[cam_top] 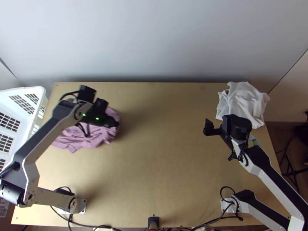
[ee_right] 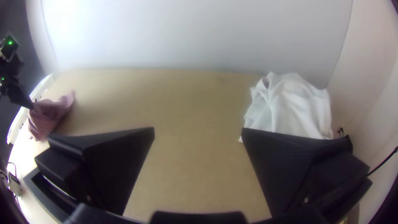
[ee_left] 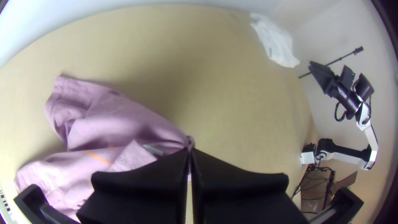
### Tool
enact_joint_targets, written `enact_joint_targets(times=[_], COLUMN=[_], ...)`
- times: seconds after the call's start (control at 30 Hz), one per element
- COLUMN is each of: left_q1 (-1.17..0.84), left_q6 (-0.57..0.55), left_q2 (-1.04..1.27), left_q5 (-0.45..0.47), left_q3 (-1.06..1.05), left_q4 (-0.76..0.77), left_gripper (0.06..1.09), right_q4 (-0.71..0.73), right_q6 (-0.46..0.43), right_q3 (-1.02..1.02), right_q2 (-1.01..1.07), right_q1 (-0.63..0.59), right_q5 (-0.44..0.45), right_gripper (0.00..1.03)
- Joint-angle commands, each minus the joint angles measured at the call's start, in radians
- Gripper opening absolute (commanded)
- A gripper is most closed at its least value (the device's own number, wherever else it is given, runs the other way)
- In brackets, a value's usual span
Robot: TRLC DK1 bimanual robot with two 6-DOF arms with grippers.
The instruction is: Fold the t-shirt
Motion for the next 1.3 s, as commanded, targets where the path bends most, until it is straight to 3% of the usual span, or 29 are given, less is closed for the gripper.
enact_joint_targets(times=[0.0, 0.2, 0.67, 1.13, 1.27], left_q1=[-0.223, -0.295, -0.392, -0.432, -0.424], left_q6=[-0.121, -0.243, -0.474, -0.608, -0.651], left_q2=[0.024, 0.113, 0.365, 0.642, 0.685], left_q5=[0.011, 0.014, 0.032, 0.012, -0.014], left_q3=[0.006, 0.087, 0.484, 0.898, 0.935], left_q4=[0.090, 0.193, 0.270, 0.274, 0.366], left_gripper=[0.09, 0.09, 0.09, 0.09, 0.09], right_q4=[0.016, 0.021, 0.082, 0.114, 0.146], right_q6=[0.005, 0.021, 0.027, 0.024, 0.024], right_q3=[-0.048, -0.064, -0.177, -0.236, -0.254], right_q2=[-0.024, -0.029, -0.053, -0.057, -0.053], right_q1=[-0.020, -0.029, -0.033, -0.031, -0.028], right_q5=[0.000, 0.000, 0.000, 0.000, 0.000], right_gripper=[0.98, 0.98, 0.98, 0.98, 0.98])
